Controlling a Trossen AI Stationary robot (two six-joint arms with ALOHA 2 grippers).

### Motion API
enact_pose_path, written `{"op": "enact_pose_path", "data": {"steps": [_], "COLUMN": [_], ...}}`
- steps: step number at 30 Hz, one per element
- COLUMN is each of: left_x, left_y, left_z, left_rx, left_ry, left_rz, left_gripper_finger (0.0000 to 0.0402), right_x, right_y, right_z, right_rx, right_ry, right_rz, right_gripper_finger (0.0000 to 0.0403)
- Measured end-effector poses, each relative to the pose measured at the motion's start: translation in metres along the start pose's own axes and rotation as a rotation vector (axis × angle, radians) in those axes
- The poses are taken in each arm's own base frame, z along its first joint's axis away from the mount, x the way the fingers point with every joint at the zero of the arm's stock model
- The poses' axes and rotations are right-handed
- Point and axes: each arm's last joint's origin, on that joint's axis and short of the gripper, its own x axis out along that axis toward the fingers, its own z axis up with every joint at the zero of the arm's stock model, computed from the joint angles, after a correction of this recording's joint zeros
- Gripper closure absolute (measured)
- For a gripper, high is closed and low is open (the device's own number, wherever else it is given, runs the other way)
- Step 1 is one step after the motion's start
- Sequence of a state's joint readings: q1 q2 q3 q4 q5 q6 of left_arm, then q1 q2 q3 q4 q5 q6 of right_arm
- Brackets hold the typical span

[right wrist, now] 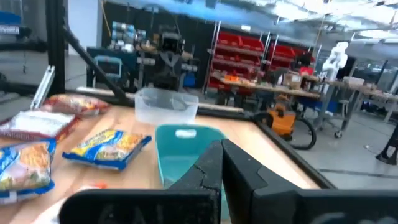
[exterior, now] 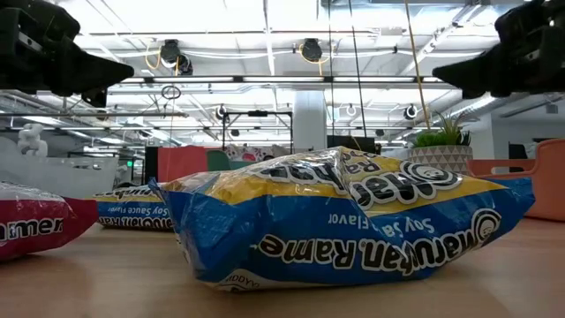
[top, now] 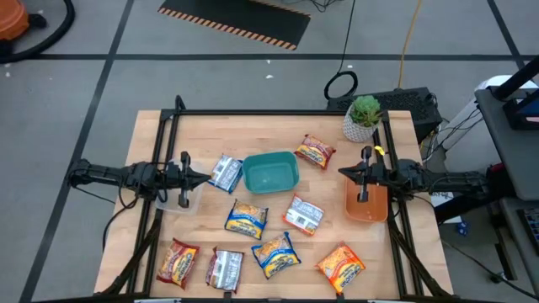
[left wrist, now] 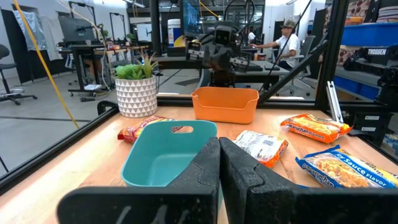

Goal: Sort Maruchan noodles
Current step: Put the top red noodle pack into the transparent bin

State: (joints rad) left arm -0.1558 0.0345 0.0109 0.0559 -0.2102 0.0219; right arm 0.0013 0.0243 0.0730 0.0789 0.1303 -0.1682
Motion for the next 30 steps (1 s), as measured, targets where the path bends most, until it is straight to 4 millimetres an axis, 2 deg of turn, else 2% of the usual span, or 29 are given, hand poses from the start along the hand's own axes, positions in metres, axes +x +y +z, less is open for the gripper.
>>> {"op": "enact_pose_path", "data": {"steps": [4,10,14,27,30], "left_x": [0.0,0.0,0.0,0.0,0.0], "left_y": [0.0,0.0,0.0,0.0,0.0], "left_z": [0.0,0.0,0.0,0.0,0.0], "left_rx": [0.0,0.0,0.0,0.0,0.0], "left_ry": [0.0,0.0,0.0,0.0,0.001], "left_rz": [0.0,0.0,0.0,0.0,0.0], "left_gripper_finger": [0.0396,0.0396,0.0396,0.0396,0.0396], "right_x": [0.002,0.014,0.027,0.074,0.082], "right_y": [-0.003,-0.004,-0.003,-0.004,-0.006], "right_z": [0.019,0.034,0.041,0.082,0.09], "right_rx": [0.048,0.102,0.104,0.149,0.141], "right_ry": [-0.028,0.073,0.143,0.237,0.256], "right_rz": [-0.002,0.013,0.018,0.013,-0.041], "right_gripper_finger": [0.0403,0.0403,0.0403,0.0403,0.0403]}}
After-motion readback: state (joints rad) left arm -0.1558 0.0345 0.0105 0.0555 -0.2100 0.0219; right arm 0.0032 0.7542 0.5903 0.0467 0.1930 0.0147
